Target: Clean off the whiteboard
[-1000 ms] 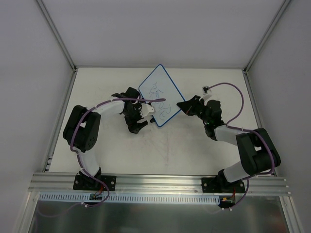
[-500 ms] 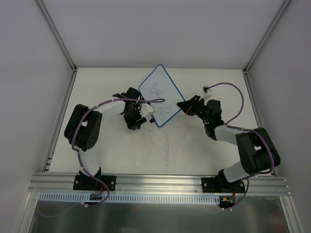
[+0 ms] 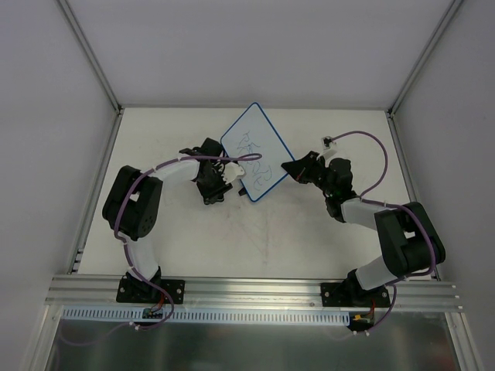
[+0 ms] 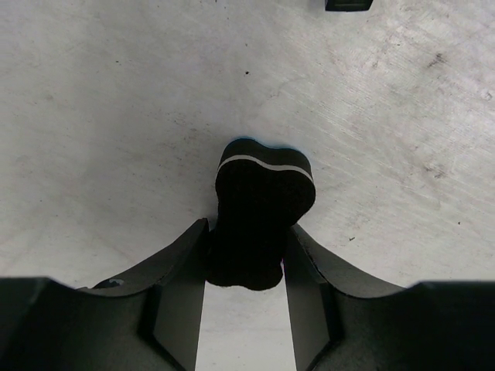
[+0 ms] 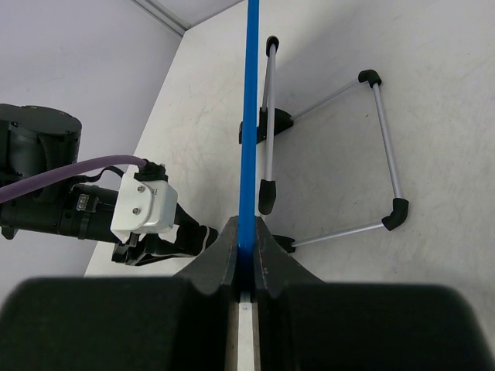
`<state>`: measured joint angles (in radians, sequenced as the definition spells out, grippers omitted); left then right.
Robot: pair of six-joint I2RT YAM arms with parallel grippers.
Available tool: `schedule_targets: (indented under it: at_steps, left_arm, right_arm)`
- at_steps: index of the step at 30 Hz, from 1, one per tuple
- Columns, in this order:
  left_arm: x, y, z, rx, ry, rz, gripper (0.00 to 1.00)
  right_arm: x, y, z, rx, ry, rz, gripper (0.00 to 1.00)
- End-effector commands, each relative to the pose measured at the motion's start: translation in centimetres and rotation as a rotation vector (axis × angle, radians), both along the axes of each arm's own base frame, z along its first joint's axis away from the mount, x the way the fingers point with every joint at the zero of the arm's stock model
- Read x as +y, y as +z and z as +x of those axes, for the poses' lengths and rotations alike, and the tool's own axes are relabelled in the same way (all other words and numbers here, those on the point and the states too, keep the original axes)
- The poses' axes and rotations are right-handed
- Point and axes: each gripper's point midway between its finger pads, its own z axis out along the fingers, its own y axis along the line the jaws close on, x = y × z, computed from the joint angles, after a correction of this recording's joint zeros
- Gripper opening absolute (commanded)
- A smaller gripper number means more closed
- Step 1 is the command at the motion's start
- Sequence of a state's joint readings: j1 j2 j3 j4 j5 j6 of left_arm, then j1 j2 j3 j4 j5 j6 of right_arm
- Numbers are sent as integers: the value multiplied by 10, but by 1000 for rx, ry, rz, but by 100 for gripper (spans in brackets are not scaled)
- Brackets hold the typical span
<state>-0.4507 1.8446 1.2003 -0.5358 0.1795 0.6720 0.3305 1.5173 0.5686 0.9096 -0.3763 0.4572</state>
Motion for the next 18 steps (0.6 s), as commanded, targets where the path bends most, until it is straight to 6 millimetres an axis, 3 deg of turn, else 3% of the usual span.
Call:
schedule_targets:
  at_steps: [1,5,10,18]
  left_arm:
    - [-12,19,6,-19,12,-67,6]
    - [-14,34,11,-47,45,-97,7]
    - [-19,61,18,-94,104,-152,0]
    - [-26,106,46,-163,356,-226,0]
  right_arm:
    - [9,23,4,-97,46,10,0]
    - [9,23,5,-96,49,9,0]
    - [10,22,5,-94,50,9,0]
    - [11,20,5,-88,57,8,0]
